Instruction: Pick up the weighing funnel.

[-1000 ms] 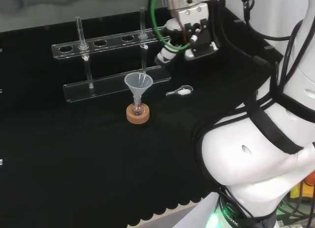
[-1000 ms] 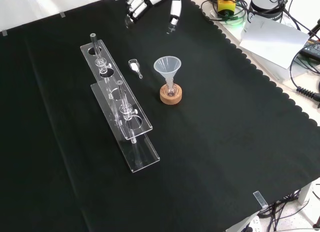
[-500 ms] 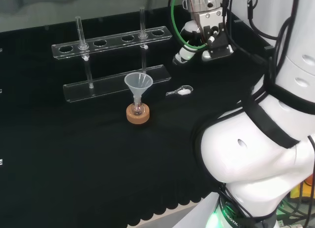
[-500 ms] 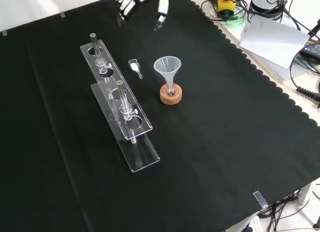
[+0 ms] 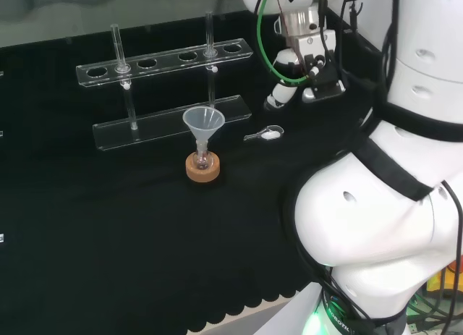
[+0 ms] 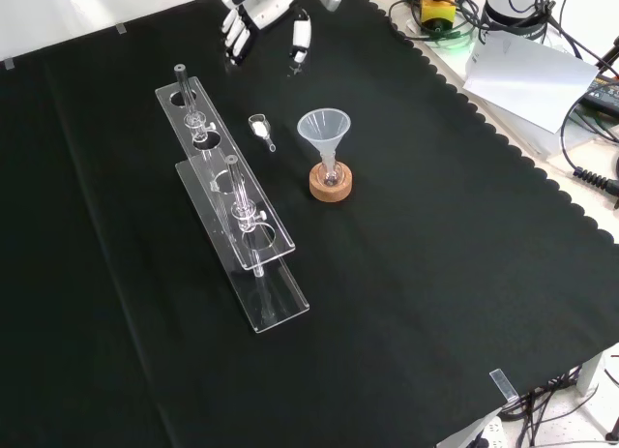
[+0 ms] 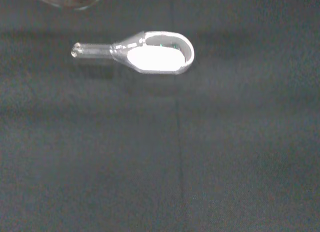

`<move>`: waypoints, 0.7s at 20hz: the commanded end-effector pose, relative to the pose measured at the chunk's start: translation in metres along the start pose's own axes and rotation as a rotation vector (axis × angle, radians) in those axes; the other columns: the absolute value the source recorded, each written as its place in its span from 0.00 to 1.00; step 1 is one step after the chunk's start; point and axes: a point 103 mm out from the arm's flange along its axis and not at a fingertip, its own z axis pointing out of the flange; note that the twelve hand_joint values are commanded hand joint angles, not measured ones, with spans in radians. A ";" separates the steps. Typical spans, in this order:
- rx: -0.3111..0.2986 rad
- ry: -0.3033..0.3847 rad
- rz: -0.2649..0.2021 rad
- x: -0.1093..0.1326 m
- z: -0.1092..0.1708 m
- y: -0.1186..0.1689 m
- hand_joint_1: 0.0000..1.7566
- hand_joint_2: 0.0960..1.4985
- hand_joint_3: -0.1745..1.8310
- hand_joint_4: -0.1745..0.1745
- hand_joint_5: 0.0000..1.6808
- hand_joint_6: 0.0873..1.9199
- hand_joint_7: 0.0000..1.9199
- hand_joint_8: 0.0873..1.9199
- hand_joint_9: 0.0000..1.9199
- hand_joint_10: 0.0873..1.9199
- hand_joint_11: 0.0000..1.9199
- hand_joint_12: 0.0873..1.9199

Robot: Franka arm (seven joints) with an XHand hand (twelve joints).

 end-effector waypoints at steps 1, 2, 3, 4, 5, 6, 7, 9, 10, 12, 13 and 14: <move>-0.002 0.001 -0.037 -0.014 0.026 0.030 0.45 0.42 0.32 0.43 0.30 0.00 0.18 0.32 0.31 0.27 0.20 0.69; 0.002 -0.005 -0.045 -0.014 0.030 0.032 0.45 0.41 0.32 0.44 0.31 0.00 0.18 0.32 0.31 0.27 0.20 0.69; 0.003 -0.011 -0.054 -0.013 0.034 0.034 0.46 0.41 0.32 0.45 0.31 0.00 0.18 0.32 0.31 0.27 0.20 0.69; 0.005 -0.016 -0.059 -0.013 0.038 0.036 0.47 0.41 0.32 0.46 0.31 0.00 0.18 0.32 0.32 0.27 0.21 0.69; 0.011 -0.019 -0.062 -0.013 0.042 0.038 0.47 0.40 0.32 0.47 0.32 0.00 0.19 0.32 0.32 0.27 0.21 0.68; 0.014 -0.020 -0.066 -0.012 0.047 0.040 0.48 0.40 0.33 0.47 0.32 0.00 0.19 0.31 0.32 0.26 0.21 0.68; 0.015 -0.018 -0.069 -0.012 0.051 0.041 0.48 0.40 0.33 0.48 0.33 0.00 0.19 0.31 0.32 0.26 0.22 0.68; -0.022 -0.024 -0.083 -0.009 0.059 0.042 0.49 0.39 0.34 0.48 0.34 0.00 0.19 0.31 0.33 0.26 0.23 0.67; -0.030 -0.029 -0.089 -0.008 0.063 0.043 0.50 0.39 0.34 0.48 0.35 0.00 0.20 0.31 0.33 0.26 0.23 0.67; -0.028 -0.031 -0.094 -0.007 0.068 0.046 0.51 0.38 0.35 0.48 0.36 0.02 0.21 0.31 0.35 0.25 0.24 0.66; -0.025 -0.033 -0.096 -0.006 0.070 0.048 0.51 0.38 0.35 0.48 0.37 0.02 0.22 0.31 0.35 0.25 0.24 0.66; -0.021 -0.038 -0.099 -0.006 0.072 0.049 0.52 0.38 0.35 0.48 0.38 0.03 0.22 0.31 0.36 0.25 0.25 0.66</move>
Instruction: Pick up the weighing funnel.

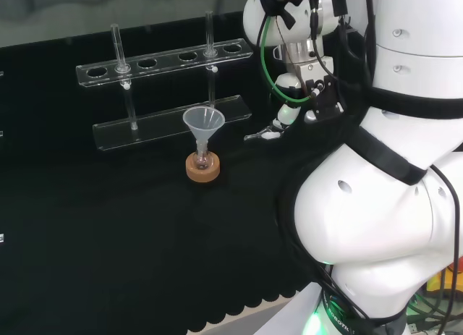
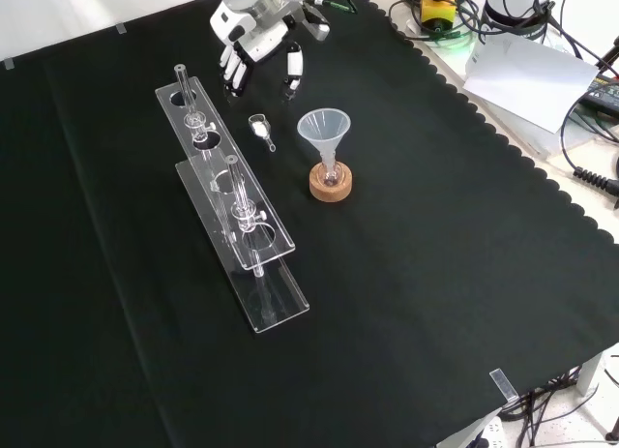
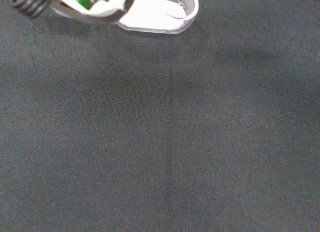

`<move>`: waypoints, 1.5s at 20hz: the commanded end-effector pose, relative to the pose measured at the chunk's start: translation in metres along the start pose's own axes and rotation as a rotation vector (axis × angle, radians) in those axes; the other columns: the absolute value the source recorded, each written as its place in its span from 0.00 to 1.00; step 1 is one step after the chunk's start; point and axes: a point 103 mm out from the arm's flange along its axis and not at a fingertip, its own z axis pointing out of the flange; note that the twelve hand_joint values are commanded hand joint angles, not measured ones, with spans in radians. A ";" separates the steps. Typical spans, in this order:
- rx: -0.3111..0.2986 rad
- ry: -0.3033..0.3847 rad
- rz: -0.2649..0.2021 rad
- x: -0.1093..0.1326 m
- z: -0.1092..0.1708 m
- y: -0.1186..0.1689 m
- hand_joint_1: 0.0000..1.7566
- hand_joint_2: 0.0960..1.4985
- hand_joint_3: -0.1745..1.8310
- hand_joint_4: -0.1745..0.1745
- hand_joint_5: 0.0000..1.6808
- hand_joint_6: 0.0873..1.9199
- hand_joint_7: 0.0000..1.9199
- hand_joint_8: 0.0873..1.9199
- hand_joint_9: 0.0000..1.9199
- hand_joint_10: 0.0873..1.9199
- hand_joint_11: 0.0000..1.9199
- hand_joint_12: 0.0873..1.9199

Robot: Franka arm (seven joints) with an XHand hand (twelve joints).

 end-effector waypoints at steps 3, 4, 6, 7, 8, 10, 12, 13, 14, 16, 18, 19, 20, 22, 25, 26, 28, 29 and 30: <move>0.003 -0.029 -0.035 0.003 0.025 0.010 0.52 0.38 0.36 0.48 0.40 0.04 0.23 0.31 0.36 0.25 0.25 0.66; 0.005 -0.026 -0.036 0.003 0.027 0.011 0.52 0.38 0.36 0.48 0.40 0.04 0.23 0.31 0.36 0.25 0.25 0.66; 0.003 -0.032 -0.041 0.003 0.029 0.014 0.52 0.37 0.37 0.49 0.39 0.09 0.24 0.31 0.37 0.24 0.25 0.65; -0.001 -0.035 -0.043 0.004 0.030 0.015 0.52 0.37 0.38 0.49 0.37 0.14 0.24 0.30 0.37 0.23 0.25 0.66; -0.004 -0.038 -0.044 0.004 0.030 0.015 0.53 0.37 0.38 0.49 0.36 0.18 0.24 0.30 0.37 0.23 0.25 0.65; -0.005 -0.036 -0.045 0.005 0.031 0.018 0.53 0.36 0.39 0.49 0.33 0.23 0.24 0.30 0.37 0.23 0.25 0.66; -0.005 -0.041 -0.046 0.005 0.032 0.019 0.53 0.36 0.39 0.49 0.32 0.26 0.24 0.31 0.37 0.23 0.26 0.65; -0.004 -0.044 -0.045 0.005 0.033 0.020 0.53 0.36 0.39 0.49 0.32 0.27 0.24 0.31 0.37 0.23 0.26 0.65; -0.005 -0.045 -0.043 0.005 0.034 0.021 0.53 0.36 0.39 0.49 0.32 0.27 0.24 0.31 0.37 0.23 0.26 0.65; -0.003 -0.048 -0.040 0.004 0.035 0.023 0.53 0.36 0.39 0.49 0.32 0.28 0.24 0.31 0.37 0.23 0.26 0.65; 0.001 -0.049 -0.040 0.004 0.036 0.025 0.52 0.37 0.39 0.48 0.32 0.28 0.24 0.31 0.37 0.23 0.26 0.65; 0.002 -0.049 -0.039 0.003 0.037 0.026 0.52 0.37 0.39 0.48 0.31 0.28 0.24 0.31 0.37 0.23 0.26 0.65; 0.000 -0.050 -0.039 0.003 0.037 0.027 0.52 0.37 0.39 0.48 0.31 0.28 0.24 0.31 0.37 0.23 0.26 0.65; -0.008 -0.053 -0.040 0.003 0.037 0.027 0.52 0.37 0.39 0.48 0.31 0.28 0.24 0.31 0.37 0.23 0.26 0.65; -0.010 -0.055 -0.041 0.003 0.037 0.029 0.52 0.37 0.39 0.48 0.31 0.28 0.24 0.31 0.37 0.23 0.26 0.65; -0.008 -0.057 -0.041 0.003 0.038 0.029 0.52 0.37 0.39 0.48 0.31 0.28 0.24 0.31 0.37 0.23 0.26 0.65; -0.006 -0.061 -0.042 0.004 0.038 0.032 0.52 0.37 0.39 0.48 0.31 0.29 0.24 0.31 0.37 0.23 0.26 0.65; -0.010 -0.065 -0.044 0.005 0.039 0.033 0.52 0.37 0.39 0.48 0.31 0.29 0.24 0.31 0.37 0.23 0.26 0.65; -0.014 -0.068 -0.045 0.005 0.040 0.034 0.52 0.37 0.40 0.48 0.31 0.29 0.24 0.31 0.37 0.23 0.26 0.65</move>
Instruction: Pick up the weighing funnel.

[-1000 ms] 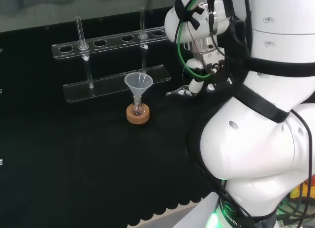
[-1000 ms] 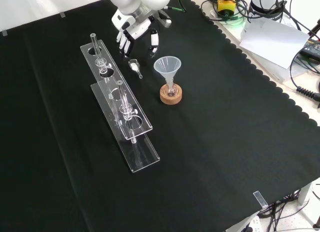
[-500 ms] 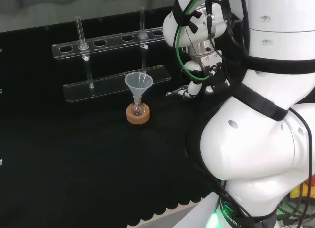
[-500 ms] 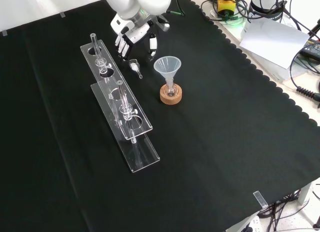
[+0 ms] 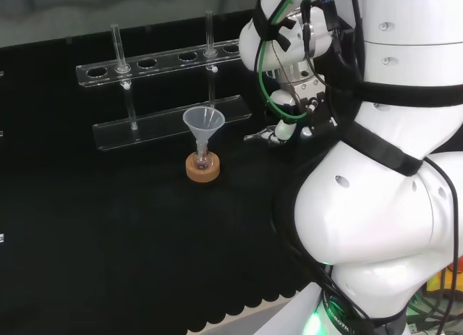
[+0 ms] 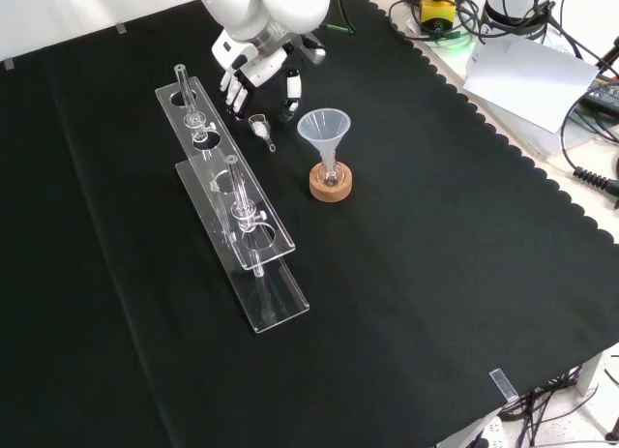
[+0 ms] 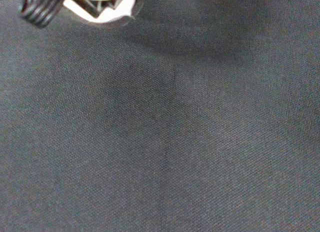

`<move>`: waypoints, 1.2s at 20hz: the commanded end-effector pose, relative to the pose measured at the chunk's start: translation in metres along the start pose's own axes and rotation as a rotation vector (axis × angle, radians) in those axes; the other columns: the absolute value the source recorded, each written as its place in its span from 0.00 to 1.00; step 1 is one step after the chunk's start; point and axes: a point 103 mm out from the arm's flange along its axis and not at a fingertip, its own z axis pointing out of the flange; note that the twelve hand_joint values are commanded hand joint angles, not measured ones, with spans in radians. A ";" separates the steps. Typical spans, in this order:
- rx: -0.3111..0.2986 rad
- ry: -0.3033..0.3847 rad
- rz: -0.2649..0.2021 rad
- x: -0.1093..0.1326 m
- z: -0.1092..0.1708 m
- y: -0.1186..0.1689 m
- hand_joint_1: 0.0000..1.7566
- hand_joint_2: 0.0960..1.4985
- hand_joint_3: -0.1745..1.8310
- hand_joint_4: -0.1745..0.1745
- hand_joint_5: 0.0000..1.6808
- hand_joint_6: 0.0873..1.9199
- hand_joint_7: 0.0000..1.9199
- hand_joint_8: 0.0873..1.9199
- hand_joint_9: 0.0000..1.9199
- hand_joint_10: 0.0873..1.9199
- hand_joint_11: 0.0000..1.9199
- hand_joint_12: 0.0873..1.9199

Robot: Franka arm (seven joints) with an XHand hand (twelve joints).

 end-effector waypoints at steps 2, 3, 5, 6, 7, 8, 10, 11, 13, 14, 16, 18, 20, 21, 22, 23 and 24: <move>-0.010 -0.016 -0.004 0.003 0.003 0.005 0.53 0.37 0.40 0.48 0.32 0.29 0.24 0.31 0.37 0.23 0.26 0.65; -0.011 -0.016 -0.006 0.002 0.002 0.005 0.53 0.37 0.40 0.48 0.32 0.29 0.24 0.31 0.37 0.24 0.26 0.65; -0.015 -0.024 -0.003 0.002 0.003 0.005 0.53 0.37 0.40 0.48 0.32 0.29 0.24 0.31 0.37 0.24 0.26 0.65; -0.018 -0.029 0.000 0.002 0.003 0.005 0.53 0.37 0.40 0.48 0.32 0.30 0.24 0.31 0.37 0.24 0.26 0.65; -0.018 -0.033 0.002 0.002 0.004 0.005 0.53 0.37 0.40 0.48 0.32 0.30 0.24 0.31 0.37 0.24 0.26 0.65; -0.017 -0.035 0.004 0.002 0.005 0.006 0.53 0.37 0.40 0.48 0.32 0.30 0.24 0.31 0.37 0.24 0.26 0.65; -0.016 -0.039 0.005 0.003 0.006 0.007 0.53 0.37 0.40 0.49 0.33 0.30 0.24 0.31 0.37 0.24 0.26 0.65; -0.014 -0.039 0.005 0.003 0.007 0.008 0.53 0.37 0.40 0.49 0.33 0.31 0.24 0.31 0.37 0.24 0.26 0.65; -0.014 -0.041 0.004 0.004 0.007 0.009 0.53 0.37 0.40 0.49 0.33 0.31 0.24 0.31 0.37 0.24 0.26 0.65; -0.014 -0.043 0.005 0.004 0.007 0.010 0.54 0.37 0.40 0.49 0.33 0.31 0.24 0.31 0.37 0.24 0.26 0.65; -0.012 -0.045 0.008 0.003 0.008 0.011 0.54 0.37 0.40 0.49 0.34 0.31 0.24 0.31 0.37 0.24 0.26 0.65; -0.011 -0.046 0.010 0.003 0.008 0.011 0.54 0.37 0.40 0.49 0.34 0.32 0.24 0.31 0.37 0.24 0.26 0.65; -0.011 -0.045 0.010 0.002 0.008 0.011 0.54 0.37 0.40 0.49 0.34 0.33 0.24 0.32 0.37 0.24 0.26 0.65; -0.011 -0.045 0.011 0.003 0.008 0.011 0.54 0.37 0.40 0.49 0.34 0.33 0.24 0.32 0.37 0.24 0.26 0.65; -0.013 -0.044 0.011 0.003 0.008 0.011 0.54 0.37 0.40 0.49 0.34 0.33 0.24 0.32 0.37 0.24 0.26 0.65; -0.015 -0.044 0.011 0.002 0.009 0.011 0.54 0.37 0.40 0.50 0.34 0.33 0.24 0.32 0.37 0.24 0.26 0.65; -0.016 -0.041 0.010 0.002 0.009 0.011 0.54 0.37 0.40 0.50 0.34 0.34 0.24 0.32 0.37 0.24 0.26 0.65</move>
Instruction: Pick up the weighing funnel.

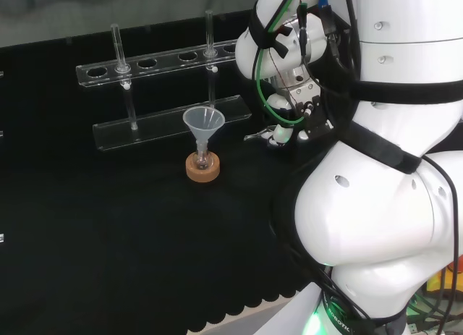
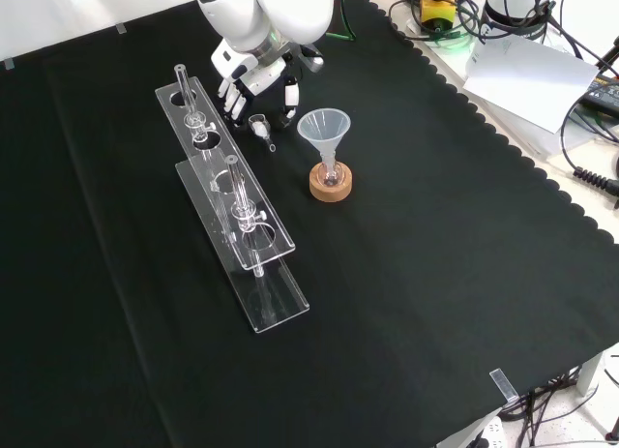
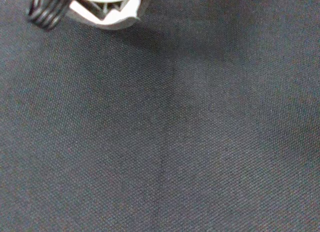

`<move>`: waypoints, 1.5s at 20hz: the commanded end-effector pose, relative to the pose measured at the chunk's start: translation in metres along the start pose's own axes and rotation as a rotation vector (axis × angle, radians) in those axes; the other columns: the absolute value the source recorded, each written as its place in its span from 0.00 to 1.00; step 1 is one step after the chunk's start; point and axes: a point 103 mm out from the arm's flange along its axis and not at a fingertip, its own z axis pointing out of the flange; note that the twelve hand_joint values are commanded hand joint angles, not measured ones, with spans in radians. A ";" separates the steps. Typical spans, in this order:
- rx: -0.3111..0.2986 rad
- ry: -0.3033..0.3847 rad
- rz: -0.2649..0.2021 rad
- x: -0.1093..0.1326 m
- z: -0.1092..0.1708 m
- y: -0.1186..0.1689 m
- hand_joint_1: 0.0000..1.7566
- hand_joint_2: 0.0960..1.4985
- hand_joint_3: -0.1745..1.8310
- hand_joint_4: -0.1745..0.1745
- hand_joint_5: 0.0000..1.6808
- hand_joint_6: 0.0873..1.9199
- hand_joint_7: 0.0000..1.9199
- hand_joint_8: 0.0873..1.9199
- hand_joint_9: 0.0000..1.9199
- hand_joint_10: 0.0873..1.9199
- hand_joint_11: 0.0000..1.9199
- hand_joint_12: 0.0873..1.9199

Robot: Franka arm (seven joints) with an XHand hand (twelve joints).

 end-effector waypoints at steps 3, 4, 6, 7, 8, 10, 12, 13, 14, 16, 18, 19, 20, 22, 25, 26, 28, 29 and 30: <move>-0.003 0.002 -0.001 -0.001 0.001 0.000 0.54 0.38 0.41 0.54 0.39 0.36 0.24 0.32 0.37 0.24 0.26 0.65; 0.000 0.001 -0.001 -0.002 0.001 0.001 0.54 0.38 0.41 0.55 0.41 0.37 0.24 0.32 0.37 0.24 0.26 0.65; 0.006 -0.004 0.000 -0.002 0.001 0.003 0.54 0.38 0.41 0.56 0.43 0.38 0.24 0.32 0.37 0.24 0.26 0.65; 0.006 -0.008 0.003 -0.002 0.001 0.003 0.54 0.38 0.41 0.57 0.44 0.38 0.24 0.32 0.37 0.24 0.26 0.65; 0.001 -0.010 0.006 -0.002 0.001 0.004 0.54 0.39 0.41 0.60 0.46 0.39 0.24 0.32 0.37 0.24 0.26 0.65; -0.010 -0.019 0.016 -0.001 -0.001 0.004 0.56 0.45 0.37 0.77 0.54 0.43 0.24 0.32 0.38 0.24 0.26 0.65; -0.030 -0.021 0.025 0.000 -0.004 0.003 0.59 0.51 0.33 0.94 0.61 0.45 0.25 0.32 0.39 0.24 0.27 0.64; -0.033 -0.021 0.029 0.000 -0.006 0.003 0.59 0.51 0.34 0.97 0.63 0.46 0.26 0.31 0.40 0.24 0.28 0.64; -0.035 -0.021 0.031 0.000 -0.008 0.002 0.60 0.50 0.35 0.99 0.63 0.47 0.27 0.31 0.41 0.23 0.29 0.64; -0.035 -0.008 0.037 -0.001 -0.013 0.000 0.60 0.48 0.38 1.00 0.64 0.49 0.28 0.30 0.42 0.23 0.30 0.63; -0.035 0.018 0.052 -0.004 -0.020 -0.003 0.61 0.47 0.40 1.00 0.64 0.49 0.30 0.31 0.43 0.22 0.31 0.63; -0.034 0.019 0.054 -0.005 -0.023 -0.005 0.61 0.46 0.41 1.00 0.65 0.49 0.31 0.31 0.44 0.22 0.32 0.62; -0.030 0.021 0.055 -0.006 -0.026 -0.006 0.61 0.46 0.42 1.00 0.65 0.49 0.33 0.31 0.46 0.22 0.34 0.60; -0.026 0.024 0.058 -0.007 -0.032 -0.009 0.61 0.45 0.42 1.00 0.66 0.48 0.37 0.31 0.48 0.21 0.37 0.58; -0.021 0.024 0.059 -0.007 -0.035 -0.011 0.61 0.44 0.43 1.00 0.66 0.48 0.39 0.30 0.51 0.20 0.40 0.57; -0.018 0.026 0.062 -0.007 -0.036 -0.012 0.61 0.44 0.43 1.00 0.66 0.48 0.40 0.30 0.51 0.20 0.40 0.56; -0.023 0.016 0.064 -0.006 -0.044 -0.017 0.61 0.44 0.43 1.00 0.66 0.48 0.40 0.30 0.52 0.20 0.40 0.56; -0.027 0.010 0.064 -0.005 -0.049 -0.021 0.61 0.44 0.43 1.00 0.66 0.48 0.40 0.30 0.52 0.20 0.40 0.56; -0.027 0.006 0.066 -0.004 -0.054 -0.025 0.61 0.44 0.43 1.00 0.66 0.48 0.40 0.30 0.52 0.20 0.41 0.56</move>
